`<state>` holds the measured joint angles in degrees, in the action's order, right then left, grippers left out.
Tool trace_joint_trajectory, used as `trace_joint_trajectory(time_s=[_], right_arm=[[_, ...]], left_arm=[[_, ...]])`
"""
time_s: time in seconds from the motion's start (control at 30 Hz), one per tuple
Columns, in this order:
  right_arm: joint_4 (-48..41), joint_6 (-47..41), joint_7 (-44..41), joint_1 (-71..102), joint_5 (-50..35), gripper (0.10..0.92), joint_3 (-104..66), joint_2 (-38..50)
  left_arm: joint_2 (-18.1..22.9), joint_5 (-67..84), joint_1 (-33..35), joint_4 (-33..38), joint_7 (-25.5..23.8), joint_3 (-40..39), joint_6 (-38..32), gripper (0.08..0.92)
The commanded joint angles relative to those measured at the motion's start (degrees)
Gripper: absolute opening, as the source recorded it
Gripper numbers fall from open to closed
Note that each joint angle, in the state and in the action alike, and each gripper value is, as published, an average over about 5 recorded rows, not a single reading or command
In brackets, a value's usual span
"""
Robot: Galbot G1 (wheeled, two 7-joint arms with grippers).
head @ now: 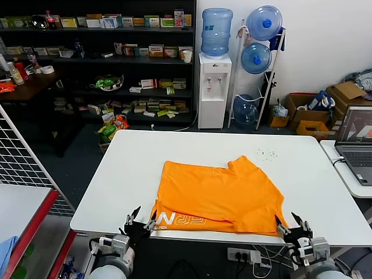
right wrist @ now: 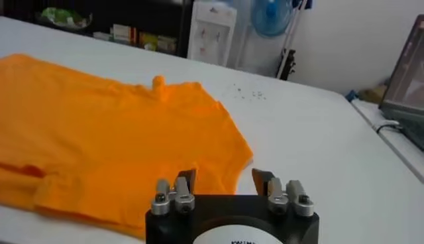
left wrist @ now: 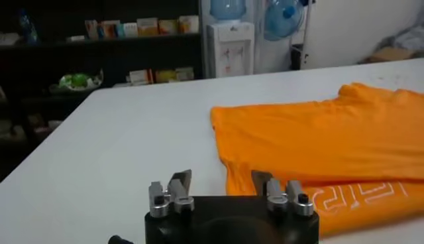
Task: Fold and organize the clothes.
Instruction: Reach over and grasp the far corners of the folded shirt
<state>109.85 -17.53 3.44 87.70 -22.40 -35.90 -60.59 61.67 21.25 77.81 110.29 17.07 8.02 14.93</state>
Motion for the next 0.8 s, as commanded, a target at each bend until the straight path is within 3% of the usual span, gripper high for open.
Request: trace_joint_trajectory(time_s=[0.03,0.2,0.47,0.8], right_arm=[[-10.9,4.5,-0.7,-18.1,-11.2,0.76,4.2,3.0],[-20.5,-0.6,-3.8,-29.2,-15.5,0.819,8.1,4.8],[-34.7,-4.7,-8.4,-42.1,-14.8,0.823,12.6,3.5],[-44.3,-5.2,-10.4,-48.1,-10.0,0.823,15.1,-1.5]], left_arm=[[2.8,-1.1,-16.2,-9.3,-2.7,-2.1,-3.2,0.744],[4.6,1.5,-26.3,-18.8,-3.0,-5.4,-2.7,0.818],[9.2,6.9,-37.8,-33.4,-3.1,-11.7,0.5,0.823],[14.7,8.5,-46.3,-47.9,-4.3,-13.2,1.0,0.823]])
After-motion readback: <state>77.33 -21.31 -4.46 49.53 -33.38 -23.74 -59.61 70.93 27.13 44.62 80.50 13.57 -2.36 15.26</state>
